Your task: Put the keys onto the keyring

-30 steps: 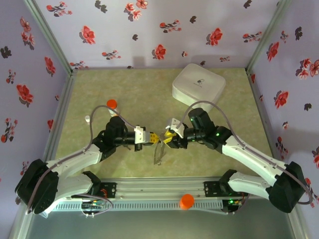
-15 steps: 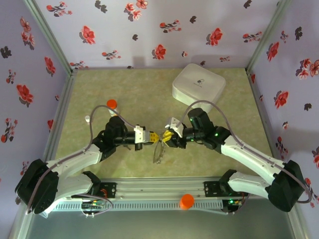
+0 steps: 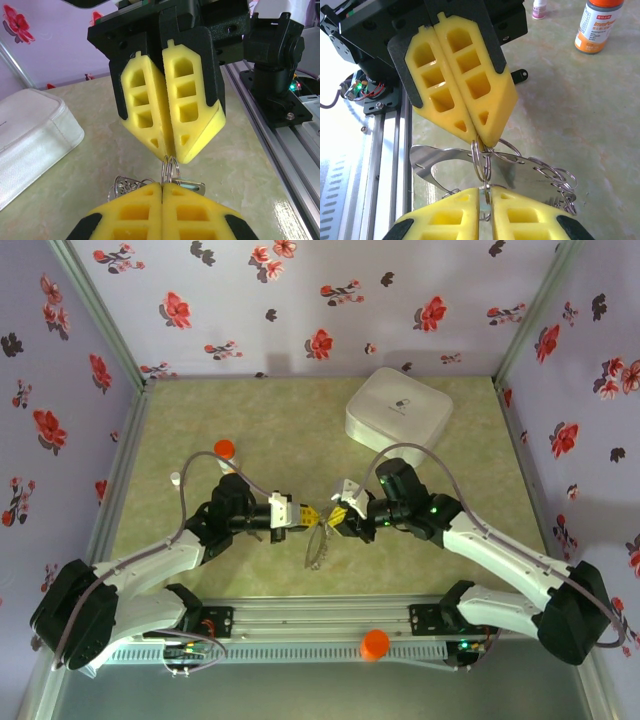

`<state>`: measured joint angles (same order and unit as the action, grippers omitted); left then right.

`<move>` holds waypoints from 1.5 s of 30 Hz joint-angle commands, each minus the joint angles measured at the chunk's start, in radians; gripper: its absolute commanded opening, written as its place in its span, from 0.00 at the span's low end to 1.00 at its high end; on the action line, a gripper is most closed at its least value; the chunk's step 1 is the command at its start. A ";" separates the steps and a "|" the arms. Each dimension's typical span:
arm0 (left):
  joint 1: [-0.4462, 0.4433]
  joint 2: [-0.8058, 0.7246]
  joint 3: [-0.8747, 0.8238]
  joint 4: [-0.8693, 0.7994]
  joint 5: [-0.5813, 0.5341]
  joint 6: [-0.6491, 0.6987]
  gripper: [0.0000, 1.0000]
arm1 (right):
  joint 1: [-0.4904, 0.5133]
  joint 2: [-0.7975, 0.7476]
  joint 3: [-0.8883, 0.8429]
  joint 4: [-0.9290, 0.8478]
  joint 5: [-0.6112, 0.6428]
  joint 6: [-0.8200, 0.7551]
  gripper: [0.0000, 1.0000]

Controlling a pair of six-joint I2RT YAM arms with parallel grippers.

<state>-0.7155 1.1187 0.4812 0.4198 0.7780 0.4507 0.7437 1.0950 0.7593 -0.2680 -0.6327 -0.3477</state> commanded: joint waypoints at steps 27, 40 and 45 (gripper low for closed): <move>-0.035 0.061 -0.022 0.189 -0.071 -0.157 0.00 | -0.005 -0.007 -0.025 0.136 0.028 0.023 0.15; -0.035 0.036 0.013 0.036 -0.089 -0.067 0.38 | 0.002 0.055 0.138 -0.139 0.087 -0.161 0.00; -0.035 -0.012 0.074 -0.210 -0.140 0.028 0.27 | 0.027 0.112 0.244 -0.311 0.153 -0.267 0.00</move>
<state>-0.7448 1.1431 0.4995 0.3668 0.6697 0.3923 0.7532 1.1847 0.9371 -0.4530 -0.5278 -0.5190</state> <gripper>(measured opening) 0.287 0.050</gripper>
